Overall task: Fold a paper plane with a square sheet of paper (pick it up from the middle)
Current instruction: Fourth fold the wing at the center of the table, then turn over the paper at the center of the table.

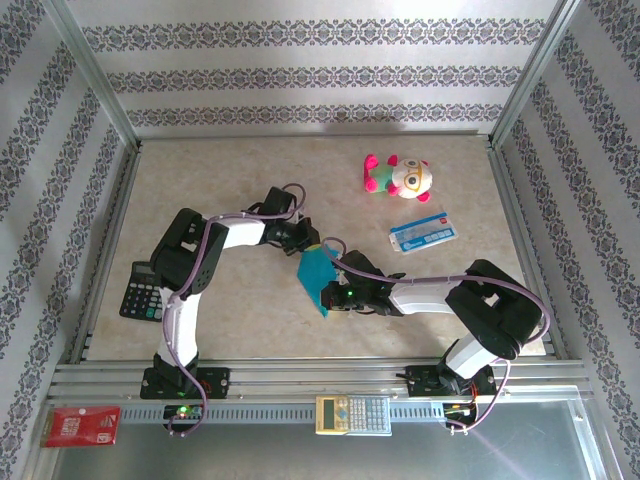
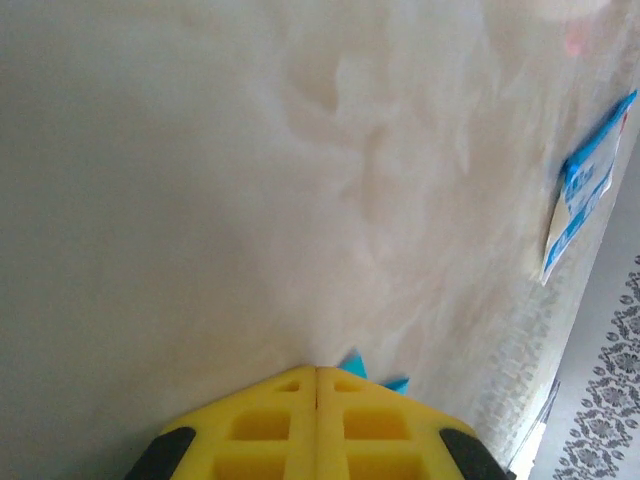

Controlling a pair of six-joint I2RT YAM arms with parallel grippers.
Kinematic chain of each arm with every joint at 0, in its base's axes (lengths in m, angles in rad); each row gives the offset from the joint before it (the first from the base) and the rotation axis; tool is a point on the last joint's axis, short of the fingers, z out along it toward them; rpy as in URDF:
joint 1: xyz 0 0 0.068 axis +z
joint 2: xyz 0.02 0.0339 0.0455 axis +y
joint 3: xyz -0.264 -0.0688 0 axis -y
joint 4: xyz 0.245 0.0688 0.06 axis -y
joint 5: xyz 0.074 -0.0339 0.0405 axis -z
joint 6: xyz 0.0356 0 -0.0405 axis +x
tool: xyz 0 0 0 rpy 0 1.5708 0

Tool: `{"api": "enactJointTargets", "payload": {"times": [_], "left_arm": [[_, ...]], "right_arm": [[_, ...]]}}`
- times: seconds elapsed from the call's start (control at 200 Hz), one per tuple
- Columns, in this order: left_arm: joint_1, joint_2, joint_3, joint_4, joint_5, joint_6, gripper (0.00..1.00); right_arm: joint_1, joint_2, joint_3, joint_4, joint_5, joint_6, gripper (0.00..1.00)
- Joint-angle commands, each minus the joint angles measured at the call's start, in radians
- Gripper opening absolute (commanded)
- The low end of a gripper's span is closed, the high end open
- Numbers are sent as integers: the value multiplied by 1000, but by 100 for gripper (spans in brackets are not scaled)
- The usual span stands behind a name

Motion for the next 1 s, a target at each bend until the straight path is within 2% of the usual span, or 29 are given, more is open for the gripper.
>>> {"api": "enactJointTargets", "payload": {"times": [0.0,0.15,0.325,0.435,0.535,0.645,0.724,0.994], "left_arm": [[26,42,39,-38,-38,39,7],[48,34,78,-52,-36,52,10],[50,-191,-105,57,-52,-8,19],[36,-360,-273,82,-72,-46,24],[6,-470,-405,106,-78,-75,26],[-57,-457,-434,149,-19,-91,27],[-82,-396,-418,177,28,-104,22],[-83,-365,-433,173,6,-91,19]], "right_arm": [[36,61,-60,-262,10,-20,0],[35,36,-58,-259,-3,-53,0],[18,-133,-13,-242,-96,-191,0],[-45,-275,-27,-250,-118,-215,14],[-104,-354,-87,-198,-22,-105,21],[-94,-311,-78,-172,66,-42,29],[-75,-257,-65,-115,87,-29,31],[-25,-126,-15,-45,96,-40,32]]}}
